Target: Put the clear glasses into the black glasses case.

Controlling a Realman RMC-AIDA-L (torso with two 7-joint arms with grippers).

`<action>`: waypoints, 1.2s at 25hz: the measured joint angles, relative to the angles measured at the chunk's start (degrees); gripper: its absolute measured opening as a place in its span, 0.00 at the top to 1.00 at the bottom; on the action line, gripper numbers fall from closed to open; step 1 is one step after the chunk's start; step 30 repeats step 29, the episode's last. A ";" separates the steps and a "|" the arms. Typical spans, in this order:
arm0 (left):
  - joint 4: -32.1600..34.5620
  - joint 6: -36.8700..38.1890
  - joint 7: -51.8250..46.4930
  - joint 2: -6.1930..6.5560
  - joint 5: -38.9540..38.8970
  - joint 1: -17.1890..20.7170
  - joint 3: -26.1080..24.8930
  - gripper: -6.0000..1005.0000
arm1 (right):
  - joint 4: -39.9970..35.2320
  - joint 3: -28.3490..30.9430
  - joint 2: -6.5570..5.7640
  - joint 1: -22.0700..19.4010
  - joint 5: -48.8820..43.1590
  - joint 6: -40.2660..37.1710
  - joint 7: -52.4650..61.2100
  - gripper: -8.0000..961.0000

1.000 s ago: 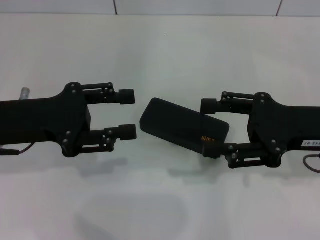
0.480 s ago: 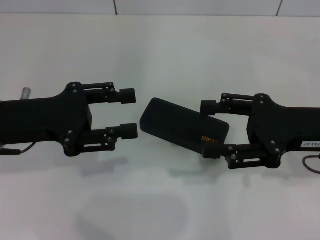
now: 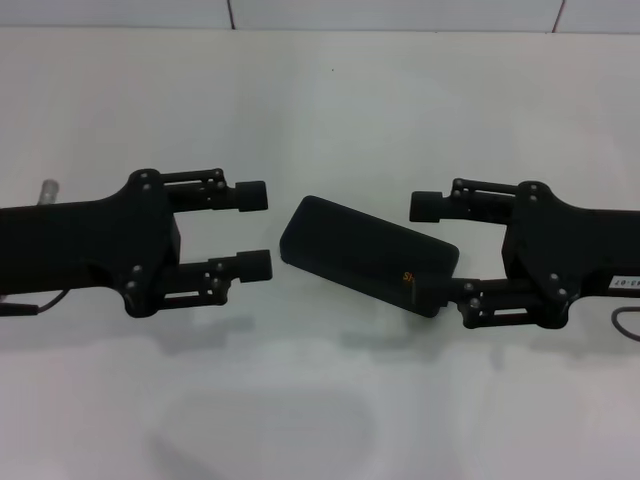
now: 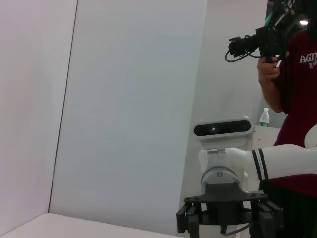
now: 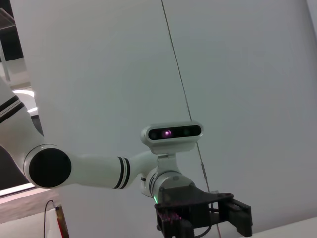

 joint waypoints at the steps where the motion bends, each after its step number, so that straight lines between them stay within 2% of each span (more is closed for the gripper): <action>1: 0.00 0.00 0.01 0.00 0.00 0.07 0.00 0.35 | 0.14 0.00 0.00 -0.01 0.00 0.00 -0.01 0.18; 30: -1.55 -0.77 0.23 0.00 0.00 0.51 -0.09 0.35 | 1.59 0.10 -0.09 0.04 0.00 -0.82 -1.24 0.18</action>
